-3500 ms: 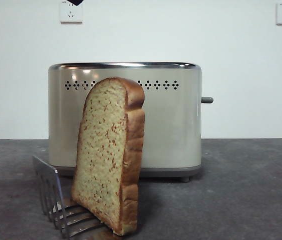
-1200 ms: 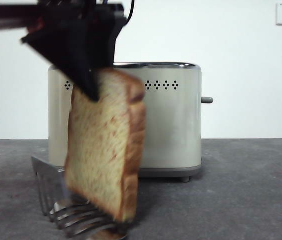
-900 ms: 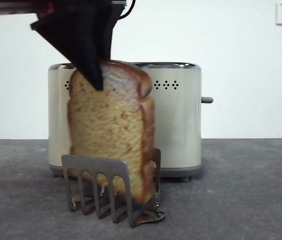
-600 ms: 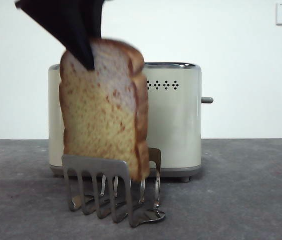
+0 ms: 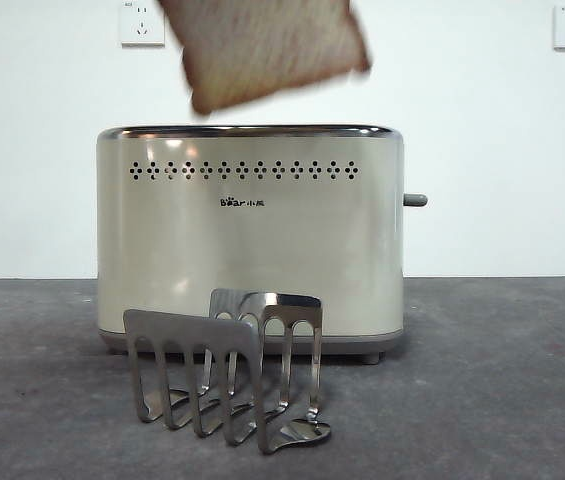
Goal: Pick up a slice of bread from the rack,put the bread on the toaster,press the button
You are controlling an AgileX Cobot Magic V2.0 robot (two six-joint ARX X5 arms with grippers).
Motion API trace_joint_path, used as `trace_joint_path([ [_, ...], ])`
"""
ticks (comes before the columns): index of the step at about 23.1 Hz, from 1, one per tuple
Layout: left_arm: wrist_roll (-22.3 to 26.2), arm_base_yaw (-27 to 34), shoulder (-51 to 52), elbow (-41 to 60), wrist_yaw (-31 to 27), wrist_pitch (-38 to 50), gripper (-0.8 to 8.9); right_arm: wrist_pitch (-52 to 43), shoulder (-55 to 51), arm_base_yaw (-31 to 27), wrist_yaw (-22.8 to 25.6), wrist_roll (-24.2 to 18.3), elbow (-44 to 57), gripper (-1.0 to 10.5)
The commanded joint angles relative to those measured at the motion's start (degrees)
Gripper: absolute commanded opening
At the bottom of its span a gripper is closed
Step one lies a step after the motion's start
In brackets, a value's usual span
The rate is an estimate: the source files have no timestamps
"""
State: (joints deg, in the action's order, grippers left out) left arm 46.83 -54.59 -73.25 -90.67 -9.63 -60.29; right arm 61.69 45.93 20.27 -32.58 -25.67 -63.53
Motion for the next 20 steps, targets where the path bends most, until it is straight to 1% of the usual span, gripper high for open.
trace_joint_path([
  [1, -1.99, -0.13, -0.09, -3.82, -3.15, -0.66, -0.08, -0.55, -0.07, 0.07, 0.00, 1.49, -0.24, 0.0],
  [3, -0.63, -0.09, -0.79, -6.21, -8.85, -1.01, -0.09, -0.52, -0.07, 0.07, 0.00, 1.66, -0.22, 0.0],
  [5, -0.31, 0.13, -1.44, -7.23, -11.23, -1.66, -0.09, -0.52, -0.07, 0.07, 0.00, 1.68, -0.24, 0.0],
  [14, -0.31, 3.50, -4.81, -7.54, -11.41, -0.66, -0.09, -0.52, -0.07, 0.07, 0.00, 2.12, -0.22, 0.0],
  [20, 0.26, 5.07, -8.00, -7.54, -11.39, 2.49, -0.09, -0.39, -0.07, 0.07, 0.00, 3.13, -0.22, 0.0],
])
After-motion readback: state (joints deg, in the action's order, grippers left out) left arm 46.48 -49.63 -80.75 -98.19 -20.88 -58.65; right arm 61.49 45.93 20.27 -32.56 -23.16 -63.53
